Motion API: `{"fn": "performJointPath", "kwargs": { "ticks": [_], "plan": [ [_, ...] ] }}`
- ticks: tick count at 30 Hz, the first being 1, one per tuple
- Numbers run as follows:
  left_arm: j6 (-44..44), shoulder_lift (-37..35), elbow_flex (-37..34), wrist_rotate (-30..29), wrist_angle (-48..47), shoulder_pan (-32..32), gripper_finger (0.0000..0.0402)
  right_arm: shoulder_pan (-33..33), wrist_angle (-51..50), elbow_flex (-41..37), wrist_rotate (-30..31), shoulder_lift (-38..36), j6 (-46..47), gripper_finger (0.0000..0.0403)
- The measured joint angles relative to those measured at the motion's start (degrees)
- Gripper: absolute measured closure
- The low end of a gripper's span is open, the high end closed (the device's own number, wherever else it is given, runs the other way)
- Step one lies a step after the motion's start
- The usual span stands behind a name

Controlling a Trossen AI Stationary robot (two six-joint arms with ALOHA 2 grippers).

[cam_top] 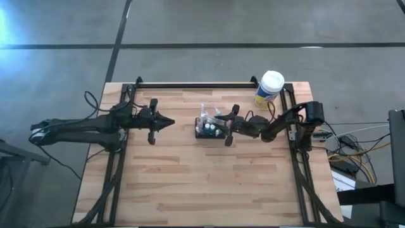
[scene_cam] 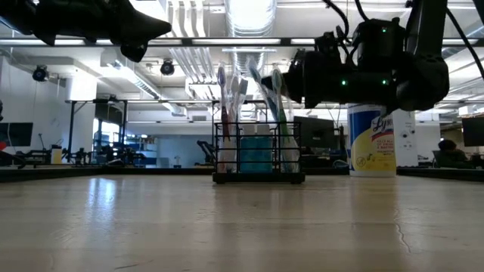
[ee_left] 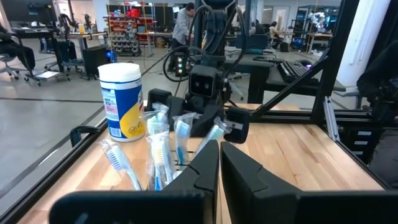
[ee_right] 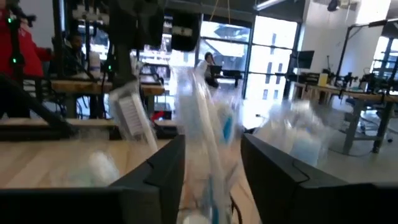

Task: Pick & Place toothbrushing station
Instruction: Return to Home Position

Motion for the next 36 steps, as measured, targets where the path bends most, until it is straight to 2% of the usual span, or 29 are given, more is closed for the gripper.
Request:
{"fn": "performJointPath", "kwargs": {
  "ticks": [7, 14, 17, 21, 25, 29, 33, 36],
  "plan": [
    [0.00, 0.00, 0.00, -0.01, -0.40, 0.00, 0.0381, 0.00, -6.76, -0.24, 1.95, -4.43, 0.26, 0.0220],
    [1.15, -0.18, 0.00, -0.06, -0.44, 0.00, 0.0381, 1.99, -10.25, -0.56, 3.06, -11.91, -0.88, 0.0219],
    [2.49, -1.38, 0.00, -0.06, -2.10, 0.00, 0.0381, 3.09, -17.58, -0.63, 3.70, -17.96, -1.09, 0.0224],
    [4.39, -5.84, 0.00, -0.29, -7.45, 0.02, 0.0381, 4.70, -33.73, -0.37, 5.89, -29.28, -0.22, 0.0236],
    [5.77, -11.30, 0.00, -1.33, -14.24, 0.00, 0.0385, 6.40, -50.49, 0.24, 5.93, -41.16, 1.52, 0.0259],
    [6.34, -15.68, -0.26, -3.16, -17.33, 0.02, 0.0397, 7.63, -61.72, 0.28, 5.43, -51.12, 1.76, 0.0302],
    [7.81, -18.93, -2.36, -4.34, -17.42, 0.02, 0.0397, 7.83, -69.84, -0.12, 2.11, -58.76, 2.26, 0.0359],
    [8.25, -21.33, -4.89, -8.34, -16.56, 0.08, 0.0398, 7.83, -70.65, -1.45, -1.29, -62.61, 3.30, 0.0388]
  ]
}}
